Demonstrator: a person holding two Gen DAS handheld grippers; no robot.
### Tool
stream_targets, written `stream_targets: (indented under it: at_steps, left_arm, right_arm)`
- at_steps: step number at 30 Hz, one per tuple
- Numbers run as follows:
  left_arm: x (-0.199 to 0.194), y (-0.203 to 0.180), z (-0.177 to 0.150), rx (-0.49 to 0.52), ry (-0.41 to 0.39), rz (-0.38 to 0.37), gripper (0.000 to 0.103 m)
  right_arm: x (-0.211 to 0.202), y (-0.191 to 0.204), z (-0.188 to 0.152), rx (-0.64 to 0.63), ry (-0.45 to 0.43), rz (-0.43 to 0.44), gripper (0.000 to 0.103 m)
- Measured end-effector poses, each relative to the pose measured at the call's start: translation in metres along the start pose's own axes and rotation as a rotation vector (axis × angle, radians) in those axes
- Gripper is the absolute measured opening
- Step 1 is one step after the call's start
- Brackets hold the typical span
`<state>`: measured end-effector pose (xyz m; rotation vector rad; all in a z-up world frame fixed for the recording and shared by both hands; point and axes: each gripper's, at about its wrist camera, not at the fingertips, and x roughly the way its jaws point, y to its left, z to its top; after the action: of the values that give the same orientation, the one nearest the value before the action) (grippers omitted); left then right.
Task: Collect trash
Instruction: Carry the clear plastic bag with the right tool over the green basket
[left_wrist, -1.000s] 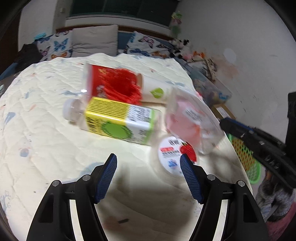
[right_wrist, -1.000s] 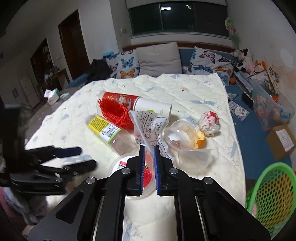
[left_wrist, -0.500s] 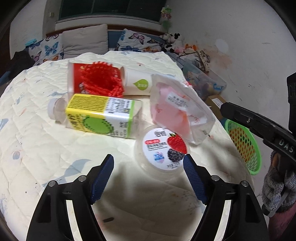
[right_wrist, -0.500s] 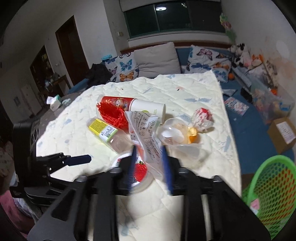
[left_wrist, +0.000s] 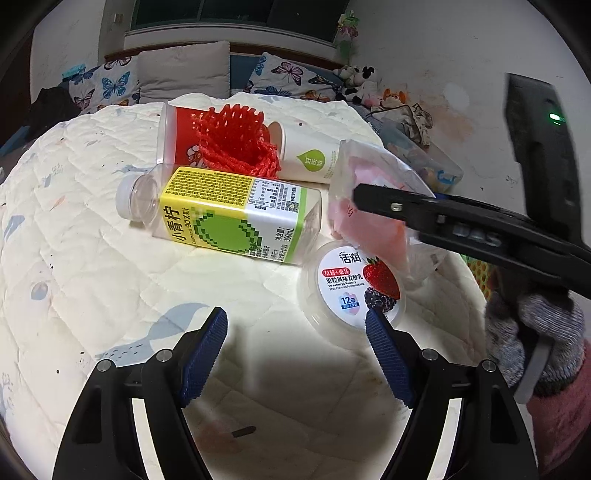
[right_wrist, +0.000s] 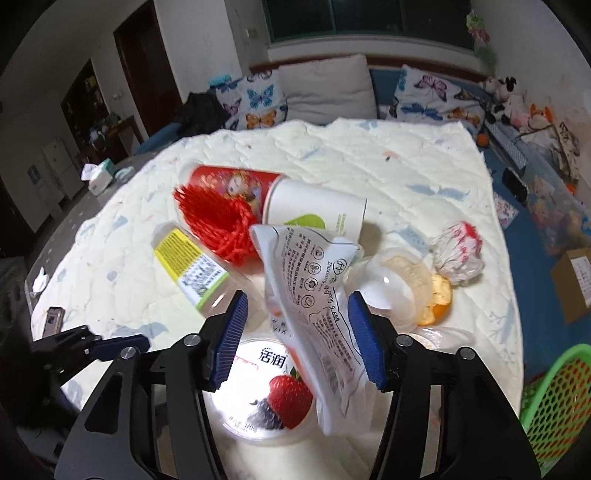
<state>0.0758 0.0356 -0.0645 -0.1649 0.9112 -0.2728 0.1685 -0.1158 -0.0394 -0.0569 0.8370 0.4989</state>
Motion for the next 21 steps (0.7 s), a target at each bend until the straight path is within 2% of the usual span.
stream_targets:
  at_steps: [2,5,13,15,17,21]
  left_arm:
    - [0.001,-0.003,0.0,0.015,0.003,-0.001,0.075]
    - [0.004,-0.009,0.001,0.043,0.006,-0.006,0.075]
    - [0.018,-0.039,0.003,0.161,0.034,-0.025,0.077]
    - [0.024,-0.046,0.005,0.181,0.042,-0.022,0.078]
    - [0.028,-0.048,0.006,0.189,0.042,-0.01,0.084]
    - [0.034,-0.054,0.009,0.209,0.043,0.0,0.084]
  right_arm:
    - [0.002,0.0,-0.001,0.001,0.013,0.013,0.028]
    - [-0.005,0.0,-0.003,0.003,-0.006,0.024,0.021]
    - [-0.06,-0.009,-0.007,0.032,-0.116,0.053,0.02]
    - [-0.073,-0.012,-0.011,0.042,-0.138,0.053,0.02]
    - [-0.085,-0.014,-0.013,0.053,-0.161,0.056,0.02]
    - [-0.11,-0.019,-0.023,0.074,-0.2,0.064,0.02]
